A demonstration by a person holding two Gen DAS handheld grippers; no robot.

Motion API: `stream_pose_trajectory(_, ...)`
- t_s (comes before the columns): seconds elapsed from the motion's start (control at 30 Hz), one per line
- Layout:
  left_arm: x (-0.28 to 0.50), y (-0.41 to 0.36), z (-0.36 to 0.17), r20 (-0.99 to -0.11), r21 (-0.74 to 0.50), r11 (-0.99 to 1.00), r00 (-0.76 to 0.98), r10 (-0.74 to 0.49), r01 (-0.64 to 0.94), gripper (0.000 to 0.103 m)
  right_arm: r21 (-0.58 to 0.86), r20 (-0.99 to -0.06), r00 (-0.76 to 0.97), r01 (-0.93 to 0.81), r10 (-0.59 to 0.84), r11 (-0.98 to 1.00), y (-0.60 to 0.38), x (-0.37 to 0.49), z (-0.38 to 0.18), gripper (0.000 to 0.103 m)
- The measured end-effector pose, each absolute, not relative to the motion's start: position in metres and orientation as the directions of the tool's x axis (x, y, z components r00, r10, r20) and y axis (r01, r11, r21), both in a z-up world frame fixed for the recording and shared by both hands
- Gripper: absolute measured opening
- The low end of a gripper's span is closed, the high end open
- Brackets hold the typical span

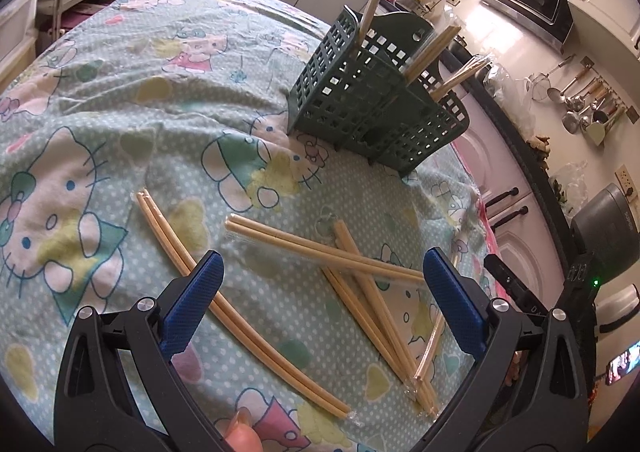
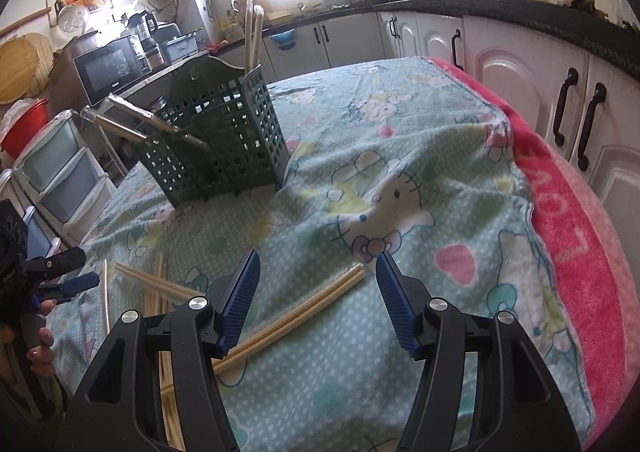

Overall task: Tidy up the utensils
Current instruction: 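Move both open tools down toward the chopsticks lying beside the caddy, then close the right tool on a chopstick while the left tool closes on another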

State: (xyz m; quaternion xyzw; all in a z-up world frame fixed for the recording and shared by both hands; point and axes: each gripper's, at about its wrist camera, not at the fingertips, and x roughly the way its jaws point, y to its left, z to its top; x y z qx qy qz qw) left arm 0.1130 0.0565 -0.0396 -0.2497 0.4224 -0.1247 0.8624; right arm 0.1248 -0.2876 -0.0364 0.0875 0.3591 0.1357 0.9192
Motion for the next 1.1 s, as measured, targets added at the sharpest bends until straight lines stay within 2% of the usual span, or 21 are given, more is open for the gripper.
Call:
stream_pose_trajectory(0.47, 0.123, 0.052, -0.051, -0.686, -0.536, 0.844, 0.588, -0.429, -0.009, 0.091, 0.280, -0.675, 0.651, -0.208, 0.347, 0.937, -0.278, 0.123, -0.053, 0.058)
stream_pose_trajectory(0.6, 0.131, 0.055, -0.059, -0.691, -0.558, 0.829, 0.574, -0.440, -0.037, 0.078, 0.288, -0.676, 0.646, -0.210, 0.354, 0.934, -0.277, 0.125, -0.054, 0.058)
stream_pose_trajectory(0.7, 0.141, 0.057, -0.066, -0.695, -0.569, 0.820, 0.568, -0.440, -0.061, 0.072, 0.292, -0.682, 0.640, -0.207, 0.355, 0.934, -0.276, 0.127, -0.056, 0.058)
stream_pose_trajectory(0.83, 0.149, 0.059, -0.068, -0.694, -0.575, 0.813, 0.577, -0.429, -0.087, 0.069, 0.301, -0.695, 0.626, -0.191, 0.352, 0.934, -0.274, 0.132, -0.060, 0.058)
stream_pose_trajectory(1.1, 0.166, 0.064, -0.071, -0.716, -0.545, 0.828, 0.588, -0.376, -0.134, 0.048, 0.337, -0.733, 0.585, -0.130, 0.346, 0.933, -0.276, 0.148, -0.068, 0.058)
